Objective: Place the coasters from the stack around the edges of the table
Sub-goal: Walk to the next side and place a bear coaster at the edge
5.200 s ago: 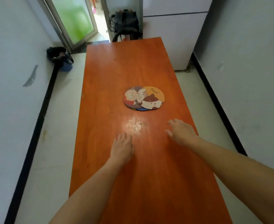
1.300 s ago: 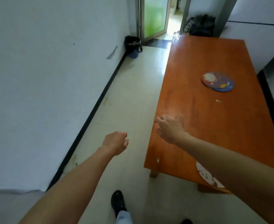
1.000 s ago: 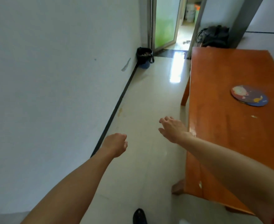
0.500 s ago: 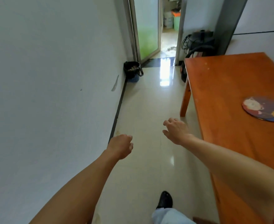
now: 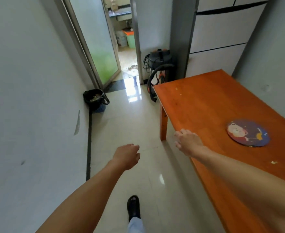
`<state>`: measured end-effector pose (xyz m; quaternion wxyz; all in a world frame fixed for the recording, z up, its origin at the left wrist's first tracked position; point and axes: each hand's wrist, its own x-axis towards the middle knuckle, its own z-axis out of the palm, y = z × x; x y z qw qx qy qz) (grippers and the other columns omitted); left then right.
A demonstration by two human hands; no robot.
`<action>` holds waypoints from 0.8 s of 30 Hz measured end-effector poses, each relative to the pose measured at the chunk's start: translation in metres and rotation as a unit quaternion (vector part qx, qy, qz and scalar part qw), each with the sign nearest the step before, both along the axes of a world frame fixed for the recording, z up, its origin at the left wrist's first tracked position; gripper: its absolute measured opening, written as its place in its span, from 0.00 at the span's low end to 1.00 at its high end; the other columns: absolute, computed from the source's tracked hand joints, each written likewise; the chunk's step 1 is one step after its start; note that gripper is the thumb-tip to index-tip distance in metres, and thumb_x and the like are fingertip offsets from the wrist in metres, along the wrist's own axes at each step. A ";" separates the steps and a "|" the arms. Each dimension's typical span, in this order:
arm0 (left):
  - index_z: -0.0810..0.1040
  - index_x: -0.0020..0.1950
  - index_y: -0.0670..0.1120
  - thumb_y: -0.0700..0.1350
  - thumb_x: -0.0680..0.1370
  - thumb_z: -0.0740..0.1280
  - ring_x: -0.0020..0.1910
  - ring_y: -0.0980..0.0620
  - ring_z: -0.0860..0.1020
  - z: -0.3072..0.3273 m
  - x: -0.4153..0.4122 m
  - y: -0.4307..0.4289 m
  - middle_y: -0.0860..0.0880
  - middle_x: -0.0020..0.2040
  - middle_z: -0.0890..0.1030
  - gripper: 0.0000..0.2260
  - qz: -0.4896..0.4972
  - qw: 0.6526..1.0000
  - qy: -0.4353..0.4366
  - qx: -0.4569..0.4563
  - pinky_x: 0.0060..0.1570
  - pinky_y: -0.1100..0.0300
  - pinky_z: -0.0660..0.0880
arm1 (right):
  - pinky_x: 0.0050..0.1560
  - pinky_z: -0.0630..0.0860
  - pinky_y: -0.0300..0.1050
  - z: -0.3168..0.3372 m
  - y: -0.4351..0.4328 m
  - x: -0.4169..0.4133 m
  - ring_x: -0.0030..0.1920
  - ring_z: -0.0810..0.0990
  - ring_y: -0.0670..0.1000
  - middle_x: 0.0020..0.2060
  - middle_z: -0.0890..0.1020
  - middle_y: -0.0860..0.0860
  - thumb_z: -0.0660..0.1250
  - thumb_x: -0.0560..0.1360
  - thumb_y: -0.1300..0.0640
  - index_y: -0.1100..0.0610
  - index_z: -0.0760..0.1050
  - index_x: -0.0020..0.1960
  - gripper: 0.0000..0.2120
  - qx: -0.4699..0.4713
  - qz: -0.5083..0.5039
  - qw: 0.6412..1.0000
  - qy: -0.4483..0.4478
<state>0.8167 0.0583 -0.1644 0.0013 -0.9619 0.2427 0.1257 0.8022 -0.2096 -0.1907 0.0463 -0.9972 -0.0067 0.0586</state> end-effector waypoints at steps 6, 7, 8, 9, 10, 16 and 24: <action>0.74 0.62 0.45 0.51 0.80 0.57 0.54 0.44 0.78 -0.013 0.121 -0.040 0.45 0.56 0.79 0.15 -0.131 0.991 0.004 0.001 0.50 0.50 0.74 | 0.54 0.75 0.53 -0.013 -0.038 0.051 0.59 0.75 0.57 0.57 0.75 0.54 0.61 0.78 0.48 0.53 0.71 0.63 0.17 -0.007 -0.147 0.988 0.053; 0.74 0.61 0.45 0.51 0.80 0.57 0.53 0.45 0.78 -0.014 0.139 -0.047 0.45 0.56 0.79 0.15 -0.158 0.987 0.006 0.000 0.49 0.51 0.74 | 0.54 0.75 0.53 -0.014 -0.043 0.055 0.59 0.74 0.57 0.58 0.75 0.54 0.61 0.78 0.48 0.53 0.70 0.64 0.17 -0.003 -0.172 0.983 0.060; 0.74 0.61 0.45 0.51 0.80 0.57 0.52 0.45 0.78 -0.015 0.156 -0.056 0.45 0.55 0.79 0.15 -0.184 0.983 0.006 0.001 0.47 0.52 0.73 | 0.54 0.75 0.52 -0.015 -0.047 0.057 0.59 0.74 0.57 0.58 0.75 0.54 0.62 0.78 0.48 0.53 0.70 0.64 0.17 0.002 -0.198 0.978 0.062; 0.74 0.61 0.46 0.51 0.80 0.57 0.51 0.46 0.78 -0.015 0.172 -0.066 0.46 0.54 0.79 0.14 -0.210 0.978 0.006 0.001 0.46 0.53 0.72 | 0.54 0.75 0.52 -0.015 -0.052 0.058 0.59 0.74 0.57 0.59 0.75 0.54 0.62 0.78 0.48 0.53 0.70 0.64 0.17 0.011 -0.223 0.973 0.064; 0.74 0.60 0.46 0.51 0.80 0.57 0.50 0.46 0.78 -0.015 0.186 -0.078 0.46 0.53 0.79 0.14 -0.232 0.973 0.008 -0.001 0.45 0.55 0.71 | 0.54 0.75 0.51 -0.016 -0.056 0.057 0.59 0.74 0.56 0.59 0.75 0.53 0.62 0.78 0.48 0.53 0.70 0.64 0.17 0.022 -0.247 0.967 0.064; 0.75 0.54 0.45 0.49 0.79 0.58 0.49 0.45 0.79 -0.027 0.228 -0.172 0.46 0.51 0.80 0.11 -0.332 0.943 0.036 -0.012 0.44 0.53 0.73 | 0.54 0.74 0.50 -0.022 -0.105 0.042 0.60 0.73 0.55 0.61 0.73 0.53 0.62 0.78 0.47 0.52 0.69 0.66 0.19 0.040 -0.360 0.929 0.077; 0.74 0.59 0.46 0.50 0.80 0.56 0.50 0.44 0.79 -0.063 0.237 -0.295 0.45 0.53 0.79 0.13 -0.426 0.902 0.063 0.034 0.46 0.52 0.75 | 0.51 0.75 0.53 -0.053 -0.208 0.022 0.60 0.74 0.58 0.61 0.75 0.55 0.61 0.77 0.49 0.53 0.70 0.66 0.19 0.052 -0.504 0.856 0.100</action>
